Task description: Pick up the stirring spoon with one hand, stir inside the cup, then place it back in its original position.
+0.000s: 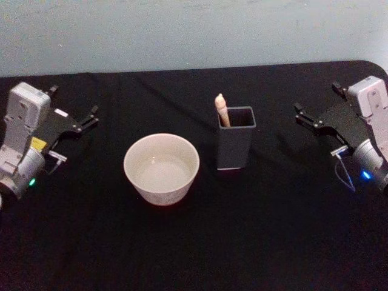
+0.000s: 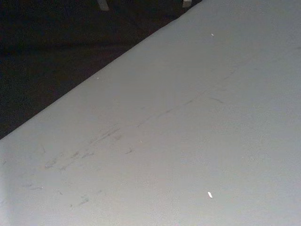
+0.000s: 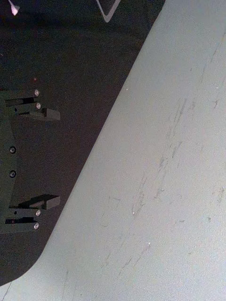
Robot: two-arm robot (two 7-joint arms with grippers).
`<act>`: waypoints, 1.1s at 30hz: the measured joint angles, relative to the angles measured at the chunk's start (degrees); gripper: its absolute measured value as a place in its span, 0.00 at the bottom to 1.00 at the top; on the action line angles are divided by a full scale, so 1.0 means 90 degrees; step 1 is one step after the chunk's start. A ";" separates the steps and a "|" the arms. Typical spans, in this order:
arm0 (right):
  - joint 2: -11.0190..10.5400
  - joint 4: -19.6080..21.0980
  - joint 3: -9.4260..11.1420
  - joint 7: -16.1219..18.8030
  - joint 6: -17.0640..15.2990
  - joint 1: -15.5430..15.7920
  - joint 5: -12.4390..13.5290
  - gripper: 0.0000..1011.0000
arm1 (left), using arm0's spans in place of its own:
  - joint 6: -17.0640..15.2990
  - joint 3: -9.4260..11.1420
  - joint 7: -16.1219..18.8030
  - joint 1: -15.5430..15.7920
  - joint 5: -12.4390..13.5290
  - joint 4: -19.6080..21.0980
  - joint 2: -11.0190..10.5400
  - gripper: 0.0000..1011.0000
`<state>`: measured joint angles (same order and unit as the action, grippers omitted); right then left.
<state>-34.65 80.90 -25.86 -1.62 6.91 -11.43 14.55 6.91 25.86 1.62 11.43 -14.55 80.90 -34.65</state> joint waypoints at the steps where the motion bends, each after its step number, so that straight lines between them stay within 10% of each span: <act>1: 0.0000 0.0000 0.0000 0.0000 0.0000 0.0000 0.0000 0.99 | 0.0000 0.0000 0.0000 -0.0001 0.0000 0.0000 0.0000 0.99; 33: 0.0000 0.0000 0.0000 0.0000 0.0000 0.0000 0.0000 0.99 | 0.0000 0.0000 0.0000 0.0000 0.0000 0.0000 0.0000 0.99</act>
<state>-34.65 80.90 -25.86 -1.62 6.91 -11.43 14.55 6.91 25.86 1.62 11.43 -14.55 80.90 -34.65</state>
